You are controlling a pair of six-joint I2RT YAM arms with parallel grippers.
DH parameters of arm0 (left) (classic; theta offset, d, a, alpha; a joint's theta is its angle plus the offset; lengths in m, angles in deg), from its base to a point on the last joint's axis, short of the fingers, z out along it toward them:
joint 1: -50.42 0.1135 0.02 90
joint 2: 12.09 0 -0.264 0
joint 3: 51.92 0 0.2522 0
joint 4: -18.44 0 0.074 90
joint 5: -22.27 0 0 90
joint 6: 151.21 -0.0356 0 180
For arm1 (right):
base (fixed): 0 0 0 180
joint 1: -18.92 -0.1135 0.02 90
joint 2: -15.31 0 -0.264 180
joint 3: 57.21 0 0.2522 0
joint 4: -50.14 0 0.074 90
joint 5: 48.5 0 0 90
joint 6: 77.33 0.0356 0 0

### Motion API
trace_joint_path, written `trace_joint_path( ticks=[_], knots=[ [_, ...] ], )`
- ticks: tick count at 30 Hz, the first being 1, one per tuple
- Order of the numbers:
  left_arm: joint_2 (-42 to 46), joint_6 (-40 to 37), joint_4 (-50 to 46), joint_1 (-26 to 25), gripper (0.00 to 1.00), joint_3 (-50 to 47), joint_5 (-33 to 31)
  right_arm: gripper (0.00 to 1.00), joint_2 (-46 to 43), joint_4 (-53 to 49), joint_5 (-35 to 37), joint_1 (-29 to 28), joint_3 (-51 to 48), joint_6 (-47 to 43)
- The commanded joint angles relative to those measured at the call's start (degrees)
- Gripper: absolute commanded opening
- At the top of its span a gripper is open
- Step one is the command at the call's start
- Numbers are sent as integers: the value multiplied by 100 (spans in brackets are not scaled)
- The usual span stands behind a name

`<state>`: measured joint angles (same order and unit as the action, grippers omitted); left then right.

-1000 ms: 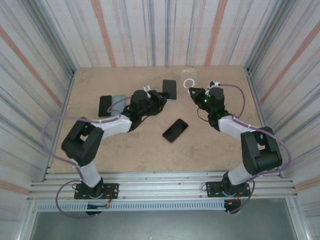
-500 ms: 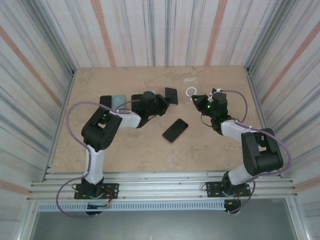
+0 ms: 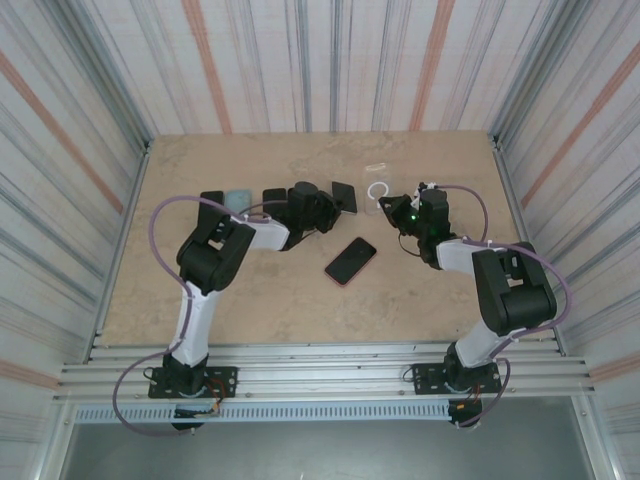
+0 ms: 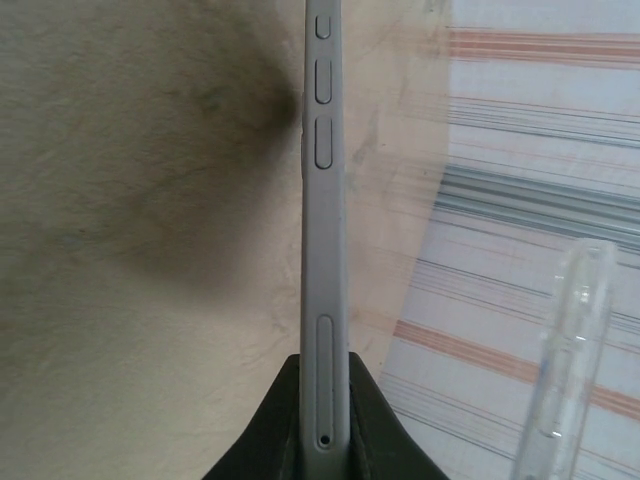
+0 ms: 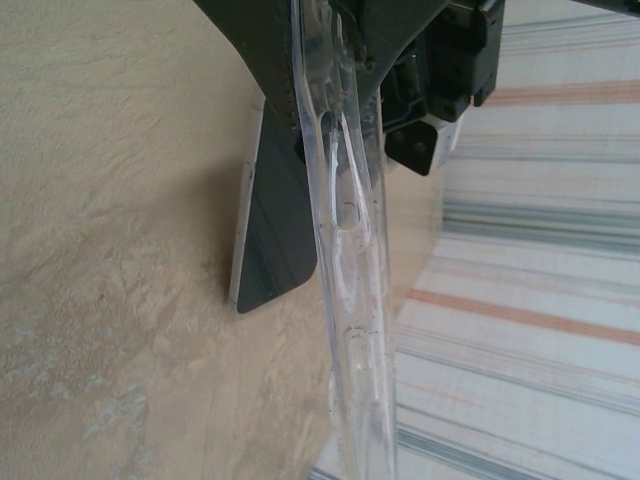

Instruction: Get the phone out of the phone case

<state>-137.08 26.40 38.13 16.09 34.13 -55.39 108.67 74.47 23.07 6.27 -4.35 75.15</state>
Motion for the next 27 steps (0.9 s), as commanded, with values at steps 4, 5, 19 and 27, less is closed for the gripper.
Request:
trace_joint_path(
  ticks=[4, 5, 19, 27],
  knots=[
    [-86, -202, -48, 38, 13, 233, -146, 0, 243, 361, -147, 52, -60, 100],
    [-117, -201, -49, 39, 14, 232, -157, 0, 273, 388, -168, 52, -60, 113],
    [275, -906, -1237, 49, 48, 388, 17, 0, 791, 325, -301, 43, 142, -98],
    [446, -1237, -1951, 43, 61, 563, 269, 2, 1153, -134, -52, -7, 437, -374]
  ],
)
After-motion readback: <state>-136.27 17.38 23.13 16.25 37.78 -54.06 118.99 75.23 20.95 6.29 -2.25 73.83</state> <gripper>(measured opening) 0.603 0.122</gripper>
